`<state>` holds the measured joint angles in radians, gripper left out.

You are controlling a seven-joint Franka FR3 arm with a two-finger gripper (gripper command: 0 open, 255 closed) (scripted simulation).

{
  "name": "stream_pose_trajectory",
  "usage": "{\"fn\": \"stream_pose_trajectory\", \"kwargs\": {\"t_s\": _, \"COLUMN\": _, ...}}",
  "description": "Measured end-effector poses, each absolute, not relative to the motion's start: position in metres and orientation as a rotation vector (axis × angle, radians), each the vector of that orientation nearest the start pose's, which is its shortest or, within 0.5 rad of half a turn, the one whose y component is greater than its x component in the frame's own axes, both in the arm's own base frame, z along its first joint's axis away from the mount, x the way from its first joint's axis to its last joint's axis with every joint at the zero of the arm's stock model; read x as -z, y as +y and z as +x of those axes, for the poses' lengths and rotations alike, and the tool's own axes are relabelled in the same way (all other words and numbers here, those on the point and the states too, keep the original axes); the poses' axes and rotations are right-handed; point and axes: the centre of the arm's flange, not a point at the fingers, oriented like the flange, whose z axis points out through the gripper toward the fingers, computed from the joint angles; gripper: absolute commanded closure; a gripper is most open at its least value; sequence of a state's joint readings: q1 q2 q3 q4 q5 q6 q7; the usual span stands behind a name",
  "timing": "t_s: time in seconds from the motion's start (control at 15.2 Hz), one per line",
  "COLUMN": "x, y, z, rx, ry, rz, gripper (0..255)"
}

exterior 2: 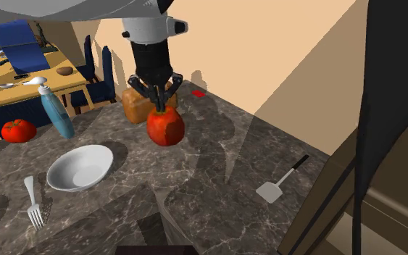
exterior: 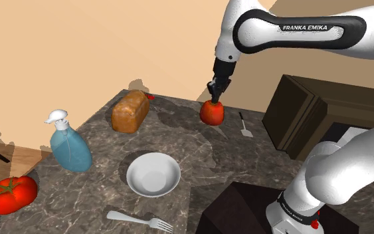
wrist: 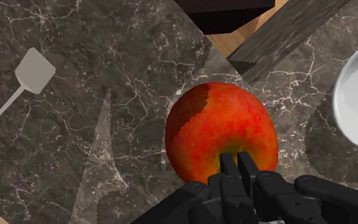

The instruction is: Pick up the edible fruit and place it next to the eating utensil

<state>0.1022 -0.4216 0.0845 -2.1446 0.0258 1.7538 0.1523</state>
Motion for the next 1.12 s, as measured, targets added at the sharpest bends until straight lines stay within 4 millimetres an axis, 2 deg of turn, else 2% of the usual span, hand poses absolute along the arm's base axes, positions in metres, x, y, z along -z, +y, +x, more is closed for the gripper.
{"fn": "stream_pose_trajectory", "kwargs": {"t_s": 1.12, "x": -0.574, "y": 0.279, "z": 0.306, "rx": 0.050, "ry": -0.037, "rz": -3.146, "gripper": 255}}
